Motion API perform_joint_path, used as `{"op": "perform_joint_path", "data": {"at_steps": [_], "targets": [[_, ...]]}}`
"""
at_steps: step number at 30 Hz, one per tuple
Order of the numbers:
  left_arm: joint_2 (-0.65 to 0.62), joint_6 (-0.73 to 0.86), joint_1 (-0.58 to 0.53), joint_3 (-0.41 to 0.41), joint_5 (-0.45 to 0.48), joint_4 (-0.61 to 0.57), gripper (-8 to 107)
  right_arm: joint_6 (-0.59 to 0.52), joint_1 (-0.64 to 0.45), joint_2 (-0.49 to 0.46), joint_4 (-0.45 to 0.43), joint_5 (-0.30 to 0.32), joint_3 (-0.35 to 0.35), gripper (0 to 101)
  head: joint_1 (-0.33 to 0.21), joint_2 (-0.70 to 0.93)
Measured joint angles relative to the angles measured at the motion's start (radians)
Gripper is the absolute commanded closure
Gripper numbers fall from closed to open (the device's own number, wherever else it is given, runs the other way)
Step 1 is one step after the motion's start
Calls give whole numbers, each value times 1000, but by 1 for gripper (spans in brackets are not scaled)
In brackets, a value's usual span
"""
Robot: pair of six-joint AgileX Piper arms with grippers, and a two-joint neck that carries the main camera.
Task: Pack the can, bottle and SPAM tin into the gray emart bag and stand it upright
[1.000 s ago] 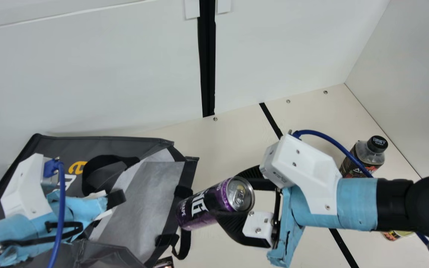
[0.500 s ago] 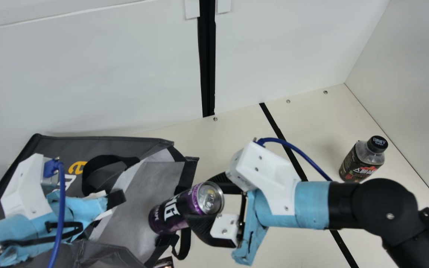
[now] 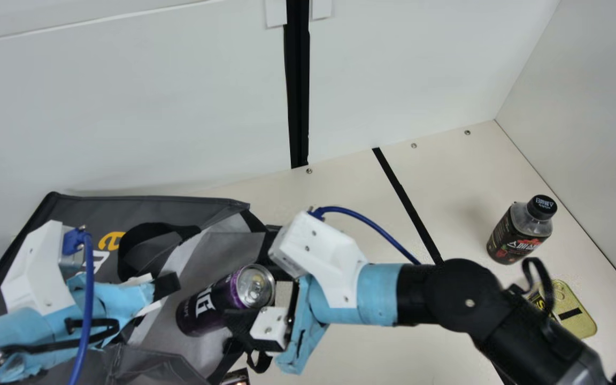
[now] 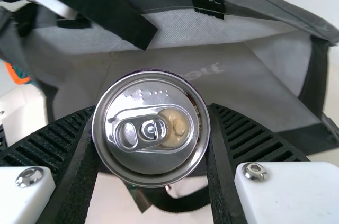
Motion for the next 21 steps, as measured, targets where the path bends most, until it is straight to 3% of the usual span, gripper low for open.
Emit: {"op": "perform_joint_path", "data": {"at_steps": [10,20,21], "targets": [[0,0,0,0,0,0,107,-70,92,120,84,-123,-12,101,0,2],[0,0,0,0,0,0,107,-133,150,230,150,-197,-37,101,0,2],[0,0,0,0,0,0,107,-138,155,241,155,-203,-40,98,0,0]]}}
